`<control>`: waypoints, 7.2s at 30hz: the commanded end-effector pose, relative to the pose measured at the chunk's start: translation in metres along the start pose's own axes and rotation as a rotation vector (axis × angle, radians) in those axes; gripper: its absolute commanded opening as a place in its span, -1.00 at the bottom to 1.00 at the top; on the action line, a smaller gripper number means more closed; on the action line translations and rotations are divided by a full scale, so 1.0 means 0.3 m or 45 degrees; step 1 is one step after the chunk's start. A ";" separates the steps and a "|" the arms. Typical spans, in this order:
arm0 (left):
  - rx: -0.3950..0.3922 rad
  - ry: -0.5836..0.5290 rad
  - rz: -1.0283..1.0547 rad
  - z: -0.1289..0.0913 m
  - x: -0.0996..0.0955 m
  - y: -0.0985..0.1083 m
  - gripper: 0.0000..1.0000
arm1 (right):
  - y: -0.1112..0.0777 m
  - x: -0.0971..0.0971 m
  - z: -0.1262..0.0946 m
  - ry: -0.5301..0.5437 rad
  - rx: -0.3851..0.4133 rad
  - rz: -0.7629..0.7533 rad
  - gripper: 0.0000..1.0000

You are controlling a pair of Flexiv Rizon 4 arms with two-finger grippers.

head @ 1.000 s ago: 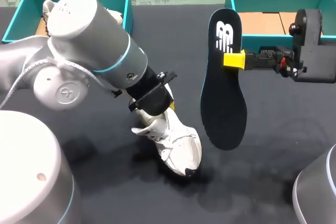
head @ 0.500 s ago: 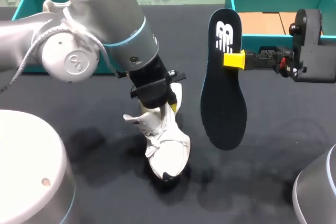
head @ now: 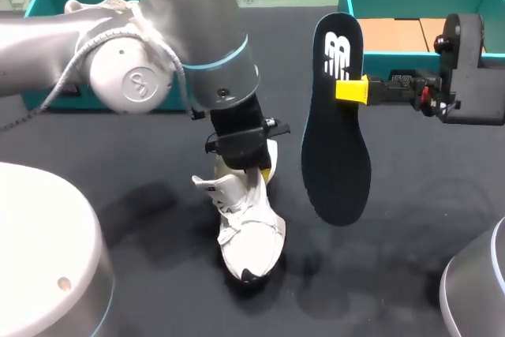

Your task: Take the shoe out of the shoebox, open the shoe tongue, remove and reinsert the insole, then place the shoe into the shoebox

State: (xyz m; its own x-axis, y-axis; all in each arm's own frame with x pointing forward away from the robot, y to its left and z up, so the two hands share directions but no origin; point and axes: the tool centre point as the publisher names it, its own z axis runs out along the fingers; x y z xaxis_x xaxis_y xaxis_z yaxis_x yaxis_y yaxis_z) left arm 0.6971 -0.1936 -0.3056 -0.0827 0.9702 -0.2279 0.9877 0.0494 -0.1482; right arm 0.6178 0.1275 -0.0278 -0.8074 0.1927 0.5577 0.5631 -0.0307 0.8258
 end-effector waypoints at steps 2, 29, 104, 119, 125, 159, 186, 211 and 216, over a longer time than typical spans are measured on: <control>-0.004 0.126 0.005 0.058 -0.051 0.009 -1.00 | -0.018 0.017 -0.012 -0.012 -0.008 0.001 -1.00; 0.021 0.296 -0.062 0.247 -0.021 0.042 -1.00 | -0.018 0.017 -0.012 -0.012 -0.008 0.001 -1.00; -0.029 -1.348 0.209 -0.431 -0.119 0.142 1.00 | 0.006 -0.029 -0.033 -0.004 -0.024 0.088 -1.00; -0.041 -1.488 0.241 -0.481 -0.163 0.132 1.00 | 0.092 -0.159 -0.100 0.021 -0.015 0.209 -1.00; -0.041 -1.488 0.241 -0.481 -0.163 0.132 1.00 | 0.092 -0.159 -0.100 0.021 -0.015 0.209 -1.00; -0.041 -1.488 0.241 -0.481 -0.163 0.132 1.00 | 0.129 -0.590 0.032 -0.038 0.115 0.891 -1.00; -0.113 -1.572 0.227 -0.476 -0.269 0.152 1.00 | 0.047 -0.736 0.141 -0.067 0.146 1.218 -1.00; -0.093 -1.580 0.148 -0.447 -0.347 0.182 -0.21 | 0.020 -0.807 0.188 -0.105 0.162 1.309 -1.00; -0.099 -1.578 0.147 -0.438 -0.362 0.186 -0.53 | 0.020 -0.807 0.188 -0.105 0.162 1.309 -1.00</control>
State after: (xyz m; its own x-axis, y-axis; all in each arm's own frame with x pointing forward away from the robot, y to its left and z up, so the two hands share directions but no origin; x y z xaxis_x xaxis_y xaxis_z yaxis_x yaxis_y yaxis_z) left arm 0.7765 -0.2567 -0.1611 -0.0232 0.0944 -0.9953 0.9994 0.0280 -0.0207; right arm 0.8266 0.1350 -0.1624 0.0829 0.1961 0.9771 0.9915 -0.1144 -0.0612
